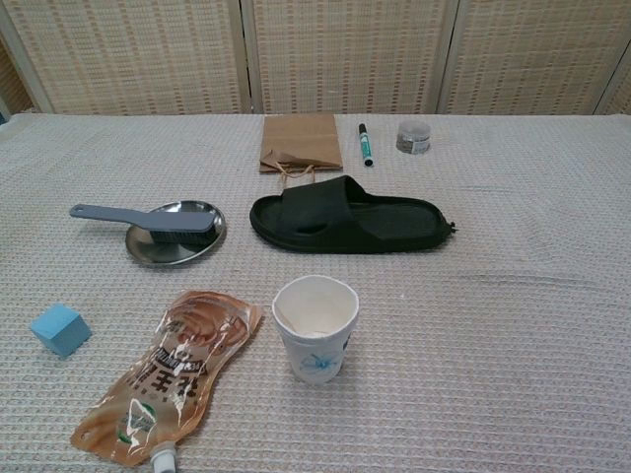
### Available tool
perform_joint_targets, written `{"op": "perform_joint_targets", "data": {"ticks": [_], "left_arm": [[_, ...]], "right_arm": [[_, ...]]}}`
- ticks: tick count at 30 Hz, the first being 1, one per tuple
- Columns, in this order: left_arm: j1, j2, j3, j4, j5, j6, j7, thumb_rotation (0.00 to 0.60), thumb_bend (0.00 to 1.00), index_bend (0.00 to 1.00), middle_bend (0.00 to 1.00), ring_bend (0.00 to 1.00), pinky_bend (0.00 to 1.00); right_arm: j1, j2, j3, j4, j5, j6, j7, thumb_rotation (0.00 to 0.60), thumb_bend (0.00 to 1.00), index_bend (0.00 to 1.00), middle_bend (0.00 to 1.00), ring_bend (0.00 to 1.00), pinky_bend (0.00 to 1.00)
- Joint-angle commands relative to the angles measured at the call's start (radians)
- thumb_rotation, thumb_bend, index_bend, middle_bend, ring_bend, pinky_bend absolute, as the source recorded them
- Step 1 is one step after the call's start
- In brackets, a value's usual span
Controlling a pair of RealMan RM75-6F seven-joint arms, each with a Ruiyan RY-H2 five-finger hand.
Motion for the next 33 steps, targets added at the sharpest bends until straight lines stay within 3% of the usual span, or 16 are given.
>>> {"op": "perform_joint_targets", "data": {"ticks": [1, 5, 7, 12, 15, 20, 24, 33], "left_arm": [[-0.001, -0.001, 0.001, -0.001, 0.002, -0.002, 0.001, 0.600, 0.46, 0.00, 0.00, 0.00, 0.16], [-0.015, -0.008, 0.000, 0.004, 0.016, -0.013, -0.002, 0.600, 0.46, 0.00, 0.00, 0.00, 0.17], [-0.034, -0.011, -0.005, 0.002, 0.027, -0.029, 0.014, 0.600, 0.46, 0.00, 0.00, 0.05, 0.22], [-0.159, 0.000, -0.040, -0.035, 0.066, -0.160, 0.047, 0.600, 0.46, 0.00, 0.00, 0.43, 0.65], [-0.254, -0.013, -0.063, -0.023, 0.059, -0.288, 0.041, 0.600, 0.46, 0.01, 0.05, 0.56, 0.83], [-0.389, -0.106, -0.111, 0.027, -0.022, -0.475, 0.168, 0.600, 0.45, 0.03, 0.07, 0.70, 0.94], [-0.462, -0.195, -0.136, 0.100, -0.065, -0.537, 0.259, 0.600, 0.45, 0.09, 0.13, 0.84, 1.00], [-0.544, -0.303, -0.168, 0.209, -0.117, -0.588, 0.282, 0.600, 0.44, 0.13, 0.16, 0.86, 1.00]], "right_arm": [[0.000, 0.001, -0.001, -0.001, -0.001, 0.000, 0.001, 0.600, 0.21, 0.00, 0.00, 0.00, 0.00], [0.000, 0.004, -0.002, -0.005, -0.005, 0.003, 0.006, 0.600, 0.21, 0.00, 0.00, 0.00, 0.00], [0.000, 0.000, 0.002, -0.002, 0.003, 0.000, -0.003, 0.600, 0.21, 0.00, 0.00, 0.00, 0.00], [0.010, -0.011, 0.007, 0.005, 0.020, -0.028, -0.012, 0.600, 0.21, 0.00, 0.00, 0.00, 0.00], [0.015, -0.016, 0.011, 0.009, 0.032, -0.043, -0.015, 0.600, 0.21, 0.00, 0.00, 0.00, 0.00], [0.023, -0.025, 0.018, 0.018, 0.056, -0.069, -0.021, 0.600, 0.21, 0.00, 0.00, 0.00, 0.00], [0.029, -0.028, 0.021, 0.025, 0.067, -0.084, -0.016, 0.600, 0.21, 0.00, 0.00, 0.00, 0.00], [0.031, -0.031, 0.025, 0.033, 0.083, -0.093, -0.015, 0.600, 0.21, 0.00, 0.00, 0.00, 0.00]]}}
